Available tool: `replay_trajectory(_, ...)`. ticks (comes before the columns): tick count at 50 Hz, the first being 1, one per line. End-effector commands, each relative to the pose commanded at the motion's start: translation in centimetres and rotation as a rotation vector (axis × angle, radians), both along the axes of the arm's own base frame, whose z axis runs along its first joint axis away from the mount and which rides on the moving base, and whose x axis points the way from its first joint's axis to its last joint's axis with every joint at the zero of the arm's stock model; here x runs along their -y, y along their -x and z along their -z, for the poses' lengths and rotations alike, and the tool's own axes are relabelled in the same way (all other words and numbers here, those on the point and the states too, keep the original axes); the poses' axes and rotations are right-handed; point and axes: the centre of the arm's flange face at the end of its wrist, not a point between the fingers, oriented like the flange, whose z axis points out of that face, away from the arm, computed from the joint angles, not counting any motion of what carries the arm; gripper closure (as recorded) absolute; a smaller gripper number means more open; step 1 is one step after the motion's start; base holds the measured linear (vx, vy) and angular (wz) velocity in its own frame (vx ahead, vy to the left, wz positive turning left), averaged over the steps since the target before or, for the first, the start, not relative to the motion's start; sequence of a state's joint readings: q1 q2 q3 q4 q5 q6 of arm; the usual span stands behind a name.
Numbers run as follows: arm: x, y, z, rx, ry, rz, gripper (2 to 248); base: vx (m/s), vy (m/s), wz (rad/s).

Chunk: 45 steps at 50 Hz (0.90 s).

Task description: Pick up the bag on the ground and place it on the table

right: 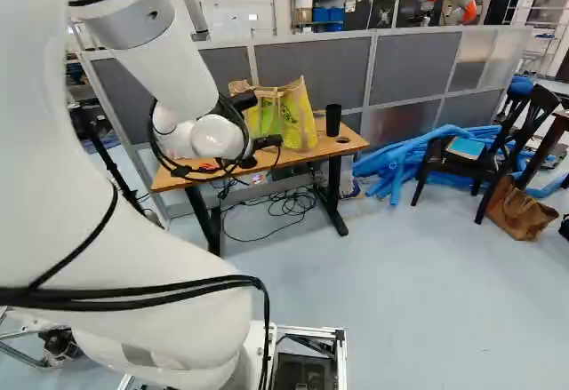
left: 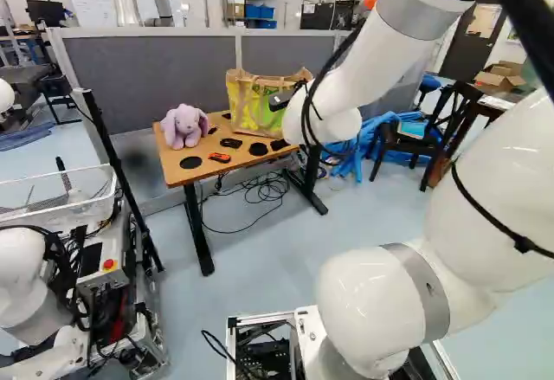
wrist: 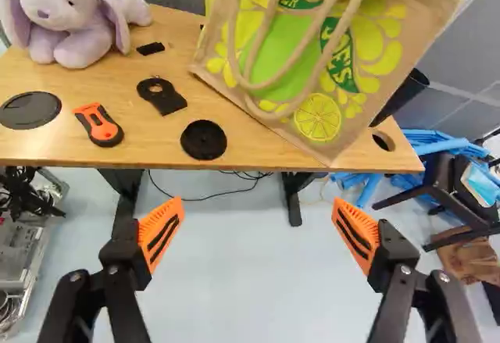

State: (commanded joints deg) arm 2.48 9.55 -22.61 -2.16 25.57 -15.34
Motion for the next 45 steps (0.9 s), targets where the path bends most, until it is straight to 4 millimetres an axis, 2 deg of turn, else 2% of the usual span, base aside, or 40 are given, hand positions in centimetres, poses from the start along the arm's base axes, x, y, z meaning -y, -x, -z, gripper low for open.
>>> replay_trajectory(25, 0.9, 4.5, 2.8, 0.109, -0.134, 0.099, 3, 0.000, 0.000, 0.000)
replay_trajectory(45, 1.4, 7.1, 4.2, 0.169, -0.208, 0.149, 3, 0.000, 0.000, 0.000)
